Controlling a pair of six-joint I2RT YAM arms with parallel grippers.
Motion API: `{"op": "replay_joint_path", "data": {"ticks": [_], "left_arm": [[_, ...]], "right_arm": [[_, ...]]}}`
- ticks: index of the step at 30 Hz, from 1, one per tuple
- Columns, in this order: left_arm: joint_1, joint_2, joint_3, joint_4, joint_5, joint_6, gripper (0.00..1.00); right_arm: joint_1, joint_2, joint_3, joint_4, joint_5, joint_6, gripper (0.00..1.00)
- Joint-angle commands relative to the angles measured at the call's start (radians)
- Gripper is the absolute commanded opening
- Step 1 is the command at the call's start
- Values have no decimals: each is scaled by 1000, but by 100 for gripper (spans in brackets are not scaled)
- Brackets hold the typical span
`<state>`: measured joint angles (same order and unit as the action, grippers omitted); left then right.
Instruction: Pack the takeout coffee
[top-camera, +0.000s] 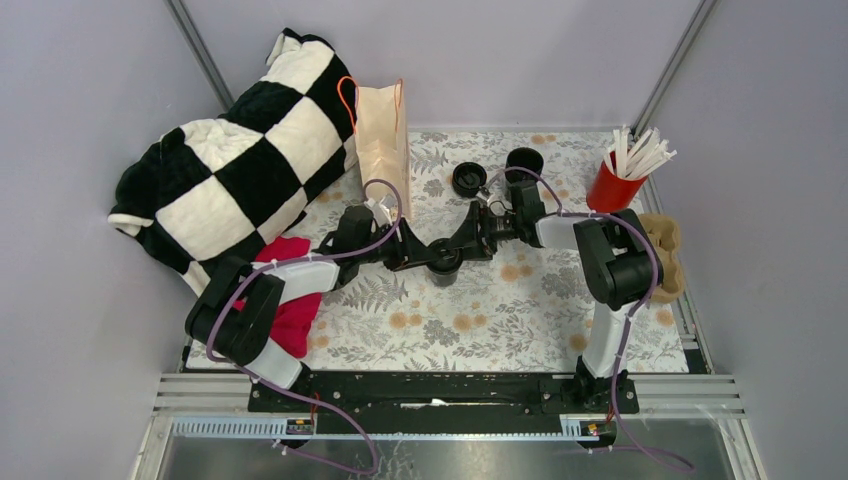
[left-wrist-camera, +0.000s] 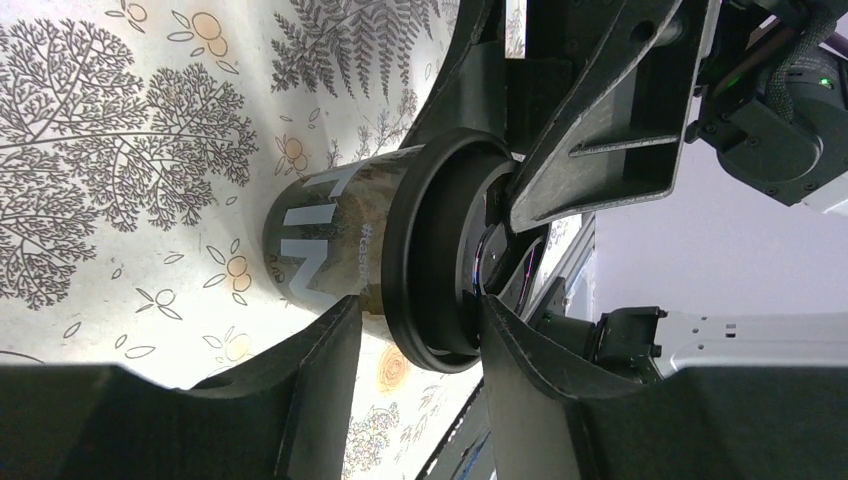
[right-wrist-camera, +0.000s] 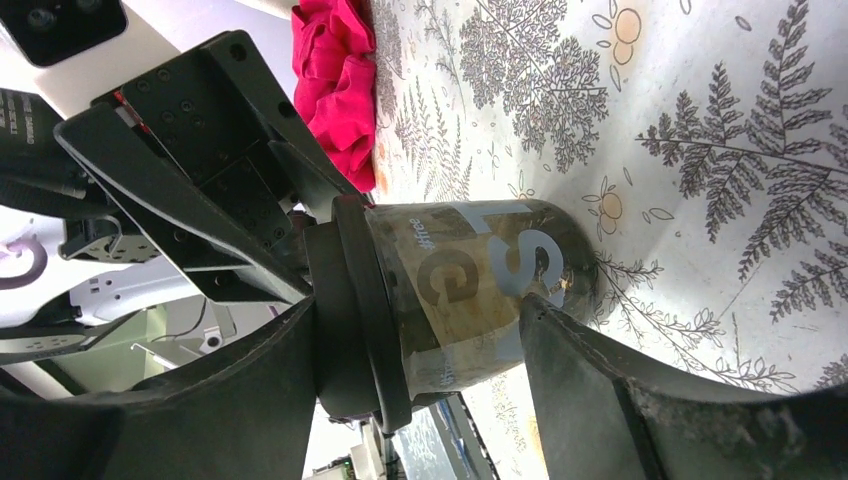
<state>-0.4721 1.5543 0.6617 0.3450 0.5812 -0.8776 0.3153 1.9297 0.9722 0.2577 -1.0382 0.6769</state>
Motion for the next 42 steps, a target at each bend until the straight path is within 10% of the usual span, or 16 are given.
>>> {"op": "replay_joint_path", "data": {"ticks": [1,18,42], "left_arm": [[6,73,-74,-220,-162,78,49],[-28,87,-147,-176,-194,60,45],[-33,116,-192,-174,-259,72,44]], "right_arm": [[5,114,9,-267,296,-129,59],[55,105,-144,-73,313,-55,48],[97,151,-108,-338,564,-93,41]]}}
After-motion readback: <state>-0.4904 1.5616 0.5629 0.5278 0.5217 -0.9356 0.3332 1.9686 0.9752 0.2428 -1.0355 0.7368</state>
